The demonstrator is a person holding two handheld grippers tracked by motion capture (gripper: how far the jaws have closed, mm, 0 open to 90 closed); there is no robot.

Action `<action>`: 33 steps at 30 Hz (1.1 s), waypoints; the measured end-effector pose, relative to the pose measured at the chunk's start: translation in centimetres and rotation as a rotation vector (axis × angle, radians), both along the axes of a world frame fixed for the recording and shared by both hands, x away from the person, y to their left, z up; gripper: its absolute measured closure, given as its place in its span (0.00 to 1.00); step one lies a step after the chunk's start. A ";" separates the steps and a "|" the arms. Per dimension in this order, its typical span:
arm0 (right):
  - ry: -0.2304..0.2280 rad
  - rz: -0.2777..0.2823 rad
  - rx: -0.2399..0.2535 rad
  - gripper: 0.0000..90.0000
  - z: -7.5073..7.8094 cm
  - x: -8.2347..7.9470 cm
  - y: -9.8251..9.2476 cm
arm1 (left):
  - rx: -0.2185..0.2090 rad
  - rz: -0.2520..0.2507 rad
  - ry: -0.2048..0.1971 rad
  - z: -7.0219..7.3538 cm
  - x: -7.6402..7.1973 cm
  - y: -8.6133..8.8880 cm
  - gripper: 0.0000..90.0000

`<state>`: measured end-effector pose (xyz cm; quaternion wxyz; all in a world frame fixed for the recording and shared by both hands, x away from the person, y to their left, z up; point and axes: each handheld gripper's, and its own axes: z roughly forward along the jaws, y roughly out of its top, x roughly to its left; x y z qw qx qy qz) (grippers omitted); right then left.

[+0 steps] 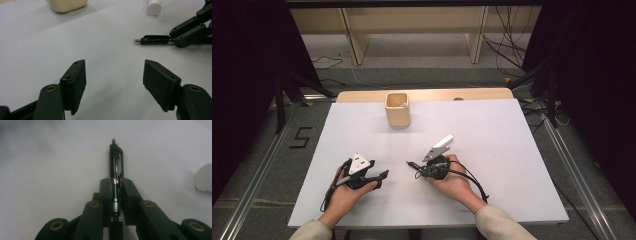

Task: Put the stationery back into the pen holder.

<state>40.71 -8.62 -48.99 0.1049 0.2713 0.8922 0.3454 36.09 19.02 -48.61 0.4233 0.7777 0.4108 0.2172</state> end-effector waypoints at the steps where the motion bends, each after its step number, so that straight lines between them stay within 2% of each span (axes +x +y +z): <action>1: 0.002 -0.002 0.001 0.89 0.0 0.0 0.0 | 0.000 -0.001 0.000 0.0 0.0 0.0 0.39; 16: 0.019 -0.022 0.016 0.89 0.1 0.1 -0.1 | 0.009 -0.008 0.002 0.0 0.0 0.0 0.39; 23: 0.026 0.020 0.020 0.89 0.5 0.1 -0.5 | 0.016 -0.020 -0.019 0.0 -0.1 0.0 0.39; 27: 0.033 0.070 0.026 0.89 0.9 -0.2 -0.7 | 0.026 -0.058 -0.033 0.1 -0.1 -0.1 0.39; 29: 0.043 0.112 0.026 0.89 1.0 -0.4 -0.8 | 0.034 -0.095 -0.033 0.2 -0.2 -0.1 0.39; 33: 0.047 0.172 0.021 0.89 1.4 -1.1 -1.2 | 0.058 -0.203 -0.033 0.4 -0.5 -0.8 0.38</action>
